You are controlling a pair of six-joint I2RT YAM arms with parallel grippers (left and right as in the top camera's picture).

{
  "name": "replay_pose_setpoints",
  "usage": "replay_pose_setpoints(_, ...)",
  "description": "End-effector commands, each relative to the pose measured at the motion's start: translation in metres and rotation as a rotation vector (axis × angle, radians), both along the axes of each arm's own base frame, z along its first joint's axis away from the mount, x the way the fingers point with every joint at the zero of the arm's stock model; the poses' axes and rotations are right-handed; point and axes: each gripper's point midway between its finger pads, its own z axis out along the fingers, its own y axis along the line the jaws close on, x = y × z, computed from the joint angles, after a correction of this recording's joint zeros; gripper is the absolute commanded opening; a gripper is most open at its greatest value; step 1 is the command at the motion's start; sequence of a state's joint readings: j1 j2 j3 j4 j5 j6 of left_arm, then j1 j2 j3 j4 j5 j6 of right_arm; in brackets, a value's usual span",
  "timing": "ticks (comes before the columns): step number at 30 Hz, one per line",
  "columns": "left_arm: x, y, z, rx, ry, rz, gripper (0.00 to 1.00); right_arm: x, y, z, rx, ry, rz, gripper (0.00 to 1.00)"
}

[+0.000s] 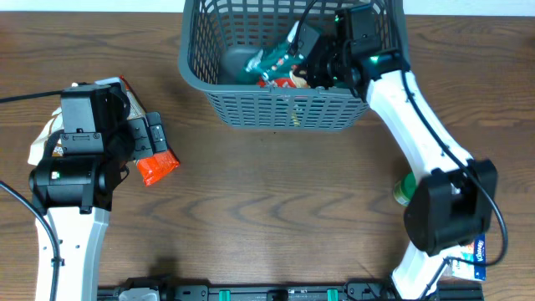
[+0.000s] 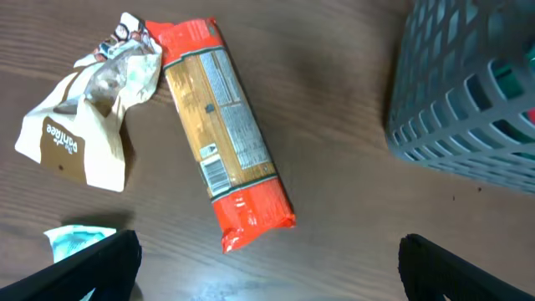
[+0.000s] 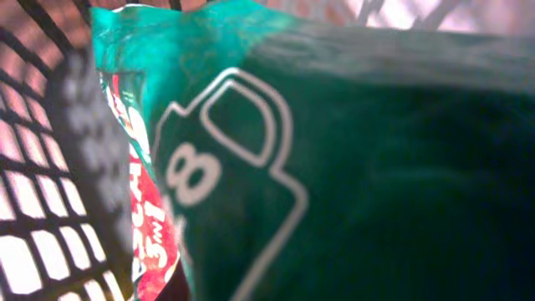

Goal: Pack container
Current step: 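Carry the Nescafe bag into the basket and release it, then move right gripper down and grasp the green-capped jar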

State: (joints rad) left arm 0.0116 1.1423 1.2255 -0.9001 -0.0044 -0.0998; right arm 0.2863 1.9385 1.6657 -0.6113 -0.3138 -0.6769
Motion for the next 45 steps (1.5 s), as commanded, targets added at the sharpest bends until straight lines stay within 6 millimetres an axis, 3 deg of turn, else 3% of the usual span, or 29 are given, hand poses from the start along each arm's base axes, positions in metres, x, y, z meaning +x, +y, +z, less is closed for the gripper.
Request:
replay_pose_setpoints(1, -0.002, 0.003, 0.008, 0.017, -0.011, -0.003, 0.99, 0.007, -0.006, 0.014, -0.019, -0.043, -0.02, 0.01)
replay_pose_setpoints(8, -0.004, 0.003, 0.006, 0.017, -0.002, -0.003, 0.99, 0.003, -0.007, 0.013, -0.025, -0.024, -0.019, 0.06)
replay_pose_setpoints(10, -0.004, 0.003, 0.006, 0.017, -0.002, -0.003, 0.99, 0.002, -0.007, 0.014, -0.024, -0.022, -0.02, 0.11)
replay_pose_setpoints(13, -0.004, 0.003, 0.006, 0.017, -0.002, -0.003, 0.99, 0.002, -0.008, 0.026, -0.006, -0.039, -0.042, 0.28)
replay_pose_setpoints(15, -0.004, 0.003, 0.007, 0.017, -0.004, -0.003, 0.99, 0.005, -0.008, 0.041, 0.012, -0.073, -0.052, 0.3)
replay_pose_setpoints(16, -0.004, 0.003, 0.007, 0.017, -0.004, -0.003, 0.99, 0.006, -0.009, 0.053, 0.027, -0.096, -0.062, 0.33)
replay_pose_setpoints(18, -0.004, 0.003, 0.007, 0.017, -0.004, -0.003, 0.99, 0.009, -0.011, 0.079, 0.06, -0.153, -0.082, 0.49)
replay_pose_setpoints(21, -0.004, 0.003, 0.007, 0.017, -0.004, -0.003, 0.99, 0.012, -0.018, 0.123, 0.114, -0.237, -0.127, 0.51)
replay_pose_setpoints(24, -0.004, 0.003, 0.007, 0.017, -0.004, -0.003, 0.98, 0.009, -0.033, 0.175, 0.174, -0.32, -0.212, 0.64)
replay_pose_setpoints(26, -0.004, 0.003, 0.007, 0.017, -0.004, -0.003, 0.99, 0.004, -0.048, 0.21, 0.223, -0.37, -0.281, 0.84)
replay_pose_setpoints(27, -0.004, 0.003, 0.007, 0.017, -0.004, -0.003, 0.99, 0.0, -0.059, 0.229, 0.255, -0.395, -0.33, 0.99)
replay_pose_setpoints(29, -0.004, 0.003, 0.007, 0.017, -0.004, -0.003, 0.99, -0.007, -0.09, 0.261, 0.321, -0.434, -0.467, 0.99)
replay_pose_setpoints(32, -0.004, 0.003, 0.007, 0.017, -0.004, -0.003, 0.99, -0.022, -0.152, 0.284, 0.397, -0.44, -0.742, 0.99)
replay_pose_setpoints(34, -0.004, 0.003, 0.007, 0.017, -0.004, -0.003, 0.99, -0.045, -0.209, 0.281, 0.447, -0.392, -1.009, 0.99)
replay_pose_setpoints(39, -0.004, 0.003, 0.007, 0.017, -0.004, -0.003, 0.99, -0.105, -0.29, 0.248, 0.45, -0.237, -1.385, 0.99)
replay_pose_setpoints(45, -0.004, 0.003, 0.007, 0.017, -0.004, -0.003, 0.99, -0.174, -0.329, 0.188, 0.306, 0.045, -1.619, 0.99)
